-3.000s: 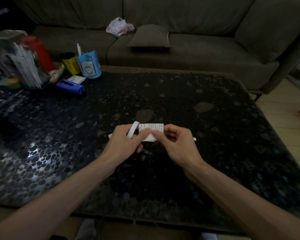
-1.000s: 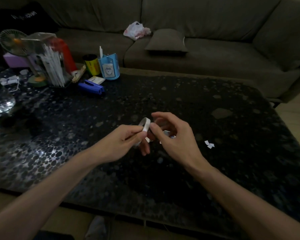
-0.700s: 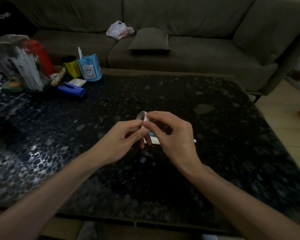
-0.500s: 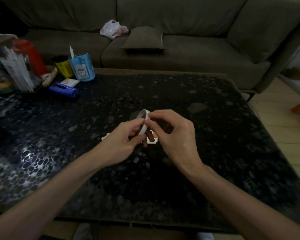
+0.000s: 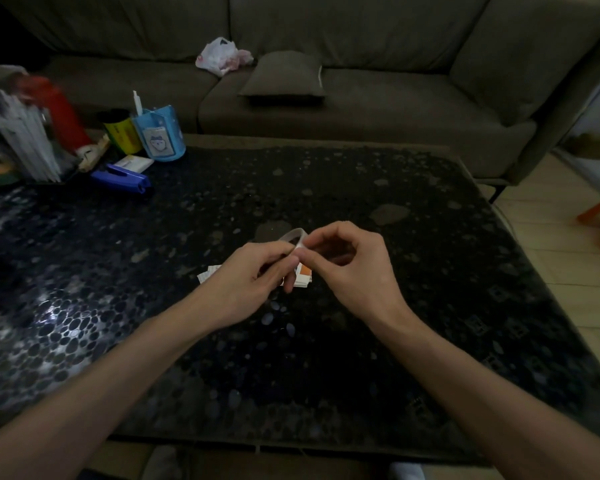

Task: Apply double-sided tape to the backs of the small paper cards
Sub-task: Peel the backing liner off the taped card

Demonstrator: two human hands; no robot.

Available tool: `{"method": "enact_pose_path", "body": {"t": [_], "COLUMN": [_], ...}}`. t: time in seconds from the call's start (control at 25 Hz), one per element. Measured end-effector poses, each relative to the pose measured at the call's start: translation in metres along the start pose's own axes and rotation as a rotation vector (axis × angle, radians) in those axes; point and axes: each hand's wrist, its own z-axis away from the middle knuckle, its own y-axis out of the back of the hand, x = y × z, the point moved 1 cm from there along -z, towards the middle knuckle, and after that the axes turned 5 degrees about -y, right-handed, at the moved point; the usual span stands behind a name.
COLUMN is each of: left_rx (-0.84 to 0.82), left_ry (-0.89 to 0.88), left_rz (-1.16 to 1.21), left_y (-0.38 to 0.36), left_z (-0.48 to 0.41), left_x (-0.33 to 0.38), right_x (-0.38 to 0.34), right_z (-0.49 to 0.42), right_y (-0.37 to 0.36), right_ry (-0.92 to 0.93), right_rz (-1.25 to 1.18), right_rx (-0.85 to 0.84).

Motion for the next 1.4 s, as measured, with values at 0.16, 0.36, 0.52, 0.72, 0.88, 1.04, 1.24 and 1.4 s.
{"method": "enact_pose_path", "body": {"t": [0.16,0.36,0.52,0.72,0.88,1.04,1.24,1.4], "left_rx": [0.008,0.007,0.007,0.011,0.061,0.055,0.004,-0.036], "left_ry": [0.016,0.039,0.054,0.072,0.065,0.068,0.066,0.048], "left_rz": [-0.032,-0.092,-0.141,-0.112,-0.047,-0.075,-0.113,-0.088], "left_y": [0.003,0.007,0.011,0.013,0.016,0.017,0.017,0.015], "left_z": [0.003,0.007,0.009,0.009,0.006,0.007,0.009,0.011], "left_x": [-0.001,-0.001,-0.002,-0.002,0.001,-0.001,-0.001,0.0], "right_x": [0.0,-0.002,-0.003,-0.001,-0.001,-0.002,-0.005,-0.007], "right_z": [0.002,0.008,0.008,0.006,0.009,0.011,0.012,0.002], "right_y": [-0.003,-0.01,-0.012,-0.013,-0.018,-0.019,-0.016,-0.01], "right_ry": [0.036,0.152,0.132,0.069,0.095,0.116,0.161,0.034], "right_rz": [0.099,0.277,0.21,0.083,0.05,0.164,0.206,0.123], "right_rx": [0.068,0.101,0.04,0.002,0.048,0.038,0.029,-0.104]}}
